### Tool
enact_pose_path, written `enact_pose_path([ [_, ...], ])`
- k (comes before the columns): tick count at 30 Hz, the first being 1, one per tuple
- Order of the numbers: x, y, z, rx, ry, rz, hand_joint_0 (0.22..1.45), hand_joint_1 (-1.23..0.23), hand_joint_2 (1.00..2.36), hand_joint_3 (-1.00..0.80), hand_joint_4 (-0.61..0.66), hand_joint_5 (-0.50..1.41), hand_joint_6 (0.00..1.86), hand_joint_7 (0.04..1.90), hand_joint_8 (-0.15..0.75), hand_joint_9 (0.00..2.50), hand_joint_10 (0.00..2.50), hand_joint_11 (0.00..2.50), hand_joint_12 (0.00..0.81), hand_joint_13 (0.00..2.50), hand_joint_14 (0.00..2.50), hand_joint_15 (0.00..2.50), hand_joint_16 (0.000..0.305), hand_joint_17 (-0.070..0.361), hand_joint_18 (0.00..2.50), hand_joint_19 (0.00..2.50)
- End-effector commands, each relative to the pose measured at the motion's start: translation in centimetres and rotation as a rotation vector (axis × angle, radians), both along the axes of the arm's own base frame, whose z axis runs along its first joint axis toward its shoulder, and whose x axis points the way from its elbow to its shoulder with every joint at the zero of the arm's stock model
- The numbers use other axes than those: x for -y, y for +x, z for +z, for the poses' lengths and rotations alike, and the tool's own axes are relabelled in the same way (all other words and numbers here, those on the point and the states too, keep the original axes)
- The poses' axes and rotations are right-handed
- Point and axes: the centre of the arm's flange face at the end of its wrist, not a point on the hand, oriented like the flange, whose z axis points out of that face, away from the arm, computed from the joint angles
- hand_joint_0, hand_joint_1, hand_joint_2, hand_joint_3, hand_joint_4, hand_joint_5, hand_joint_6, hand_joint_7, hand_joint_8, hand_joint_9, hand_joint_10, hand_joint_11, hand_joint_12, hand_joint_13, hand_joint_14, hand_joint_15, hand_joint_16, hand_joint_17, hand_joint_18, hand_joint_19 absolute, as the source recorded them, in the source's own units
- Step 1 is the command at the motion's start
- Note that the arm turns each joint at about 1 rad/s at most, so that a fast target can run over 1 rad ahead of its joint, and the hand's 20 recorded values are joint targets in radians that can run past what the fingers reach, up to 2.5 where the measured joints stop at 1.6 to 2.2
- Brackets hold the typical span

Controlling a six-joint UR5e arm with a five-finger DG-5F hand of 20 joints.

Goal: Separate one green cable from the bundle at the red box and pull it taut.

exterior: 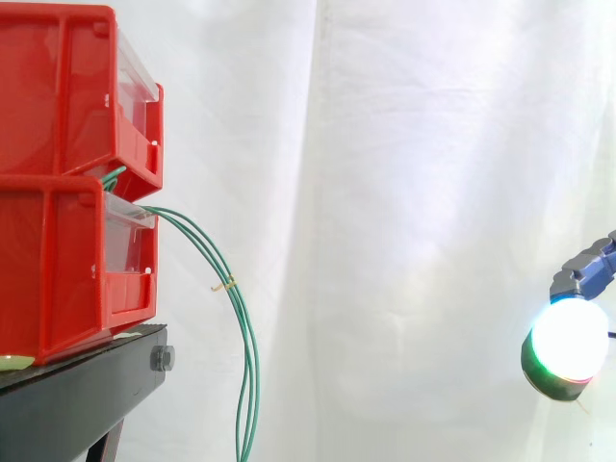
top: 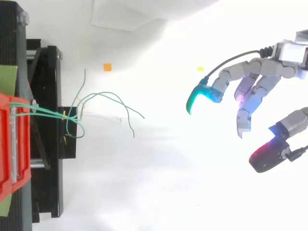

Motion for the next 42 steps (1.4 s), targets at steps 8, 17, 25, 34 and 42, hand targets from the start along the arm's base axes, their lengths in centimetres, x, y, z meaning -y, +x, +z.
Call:
enact_pose_path([
  [8, 0.00, -0.01, 0.06, 0.001, 0.001, 0.000, 0.57, -0.73, 1.00, -0.50, 0.16, -0.16, 0.50, 0.72, 0.148, 1.10, 0.02, 0.61, 0.342, 1.05, 0.02, 0.51, 0.035, 0.079, 0.62, 0.64],
  [17, 0.00, 0.01, -0.03, 0.000, 0.001, 0.000, 0.58, -0.72, 1.00, -0.50, 0.15, -0.17, 0.50, 0.72, 0.156, 1.02, 0.02, 0.59, 0.347, 1.01, 0.02, 0.51, 0.035, 0.078, 0.57, 0.65],
  [25, 0.00, 0.01, -0.03, 0.000, -0.001, 0.000, 0.59, -0.72, 1.00, -0.50, 0.15, -0.17, 0.50, 0.71, 0.162, 1.02, 0.02, 0.59, 0.347, 1.01, 0.02, 0.51, 0.035, 0.078, 0.56, 0.68],
  [34, 0.00, -0.01, 0.06, 0.001, -0.001, 0.000, 0.59, -0.71, 1.00, -0.50, 0.15, -0.17, 0.50, 0.71, 0.193, 0.97, 0.01, 0.60, 0.297, 0.88, 0.02, 0.52, 0.034, 0.076, 0.56, 0.68],
  [42, 0.00, 0.01, -0.03, 0.000, 0.001, 0.000, 0.59, -0.71, 1.00, -0.50, 0.18, -0.16, 0.50, 0.72, 0.205, 1.12, 0.02, 0.69, 0.318, 1.00, 0.02, 0.56, 0.036, 0.081, 0.66, 0.72],
])
